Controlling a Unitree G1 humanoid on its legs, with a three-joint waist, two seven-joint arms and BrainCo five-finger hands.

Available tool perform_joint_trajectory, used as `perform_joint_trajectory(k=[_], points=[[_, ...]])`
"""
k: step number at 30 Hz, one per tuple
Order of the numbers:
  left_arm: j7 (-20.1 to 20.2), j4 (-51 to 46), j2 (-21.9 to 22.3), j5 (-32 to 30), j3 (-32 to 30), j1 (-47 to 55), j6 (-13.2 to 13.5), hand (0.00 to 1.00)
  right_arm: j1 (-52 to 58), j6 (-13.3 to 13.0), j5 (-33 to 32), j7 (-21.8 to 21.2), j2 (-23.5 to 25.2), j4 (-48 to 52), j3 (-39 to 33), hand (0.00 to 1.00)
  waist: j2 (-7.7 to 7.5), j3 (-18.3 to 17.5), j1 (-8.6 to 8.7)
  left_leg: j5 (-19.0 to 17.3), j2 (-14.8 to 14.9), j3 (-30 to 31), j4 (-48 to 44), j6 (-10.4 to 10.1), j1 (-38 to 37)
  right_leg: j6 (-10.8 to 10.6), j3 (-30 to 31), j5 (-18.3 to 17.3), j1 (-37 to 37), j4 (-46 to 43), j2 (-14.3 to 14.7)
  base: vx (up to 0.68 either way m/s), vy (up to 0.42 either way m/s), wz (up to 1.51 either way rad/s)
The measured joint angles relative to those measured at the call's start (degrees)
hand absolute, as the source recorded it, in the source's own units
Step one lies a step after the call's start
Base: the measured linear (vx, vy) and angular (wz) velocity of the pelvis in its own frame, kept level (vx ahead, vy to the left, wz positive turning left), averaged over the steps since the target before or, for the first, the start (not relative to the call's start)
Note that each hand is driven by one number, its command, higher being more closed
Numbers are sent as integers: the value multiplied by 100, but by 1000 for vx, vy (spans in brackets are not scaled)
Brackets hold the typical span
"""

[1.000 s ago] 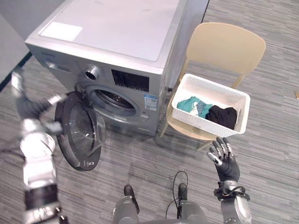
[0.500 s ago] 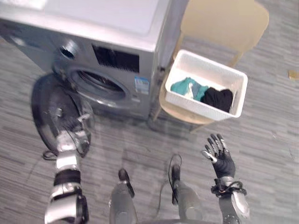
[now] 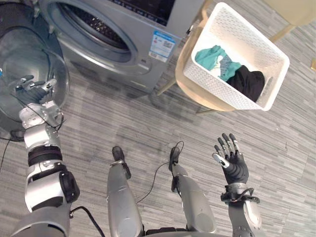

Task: Pick up the laundry basket with both hands and put the clothes into the washing machine.

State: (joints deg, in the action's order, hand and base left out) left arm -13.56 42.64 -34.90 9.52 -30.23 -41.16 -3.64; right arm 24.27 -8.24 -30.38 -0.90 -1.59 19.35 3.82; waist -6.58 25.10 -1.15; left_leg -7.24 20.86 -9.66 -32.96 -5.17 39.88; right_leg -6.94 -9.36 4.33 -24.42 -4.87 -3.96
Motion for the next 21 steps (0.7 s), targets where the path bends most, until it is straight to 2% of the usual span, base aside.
perform_joint_trajectory(k=[3,6,9,16,21], points=[[-41,0,-171,-12,-202,48,-73,0,20,-7,2,-15,8,-43,125,0,-4,2,-151,1,-21,110,2,0,21,32,-130,-30,58,-6,11,56,-18,14],[-44,3,-414,-57,-295,271,-78,0,33,-5,3,-42,13,-240,131,0,-7,0,-168,1,-92,187,18,-1,-81,31,-172,-166,141,-166,-44,32,4,20],[-51,31,-486,-125,-330,445,-77,0,26,-2,9,-50,18,-451,173,0,-9,-2,-281,2,-137,160,116,-1,-236,-17,-149,-227,243,-201,-89,-6,-1,6],[-44,112,-433,-139,-291,1113,-75,0,-44,2,15,-47,59,-504,170,0,-29,-15,-284,25,-185,48,200,-19,-463,-31,-47,-230,348,-196,-134,7,-2,-3],[-34,111,-132,-137,-315,1385,-43,0,-61,4,26,-42,59,-505,71,0,-5,-82,-235,24,-191,-78,245,-18,-707,-26,28,-234,444,-224,-131,3,-20,-13]])
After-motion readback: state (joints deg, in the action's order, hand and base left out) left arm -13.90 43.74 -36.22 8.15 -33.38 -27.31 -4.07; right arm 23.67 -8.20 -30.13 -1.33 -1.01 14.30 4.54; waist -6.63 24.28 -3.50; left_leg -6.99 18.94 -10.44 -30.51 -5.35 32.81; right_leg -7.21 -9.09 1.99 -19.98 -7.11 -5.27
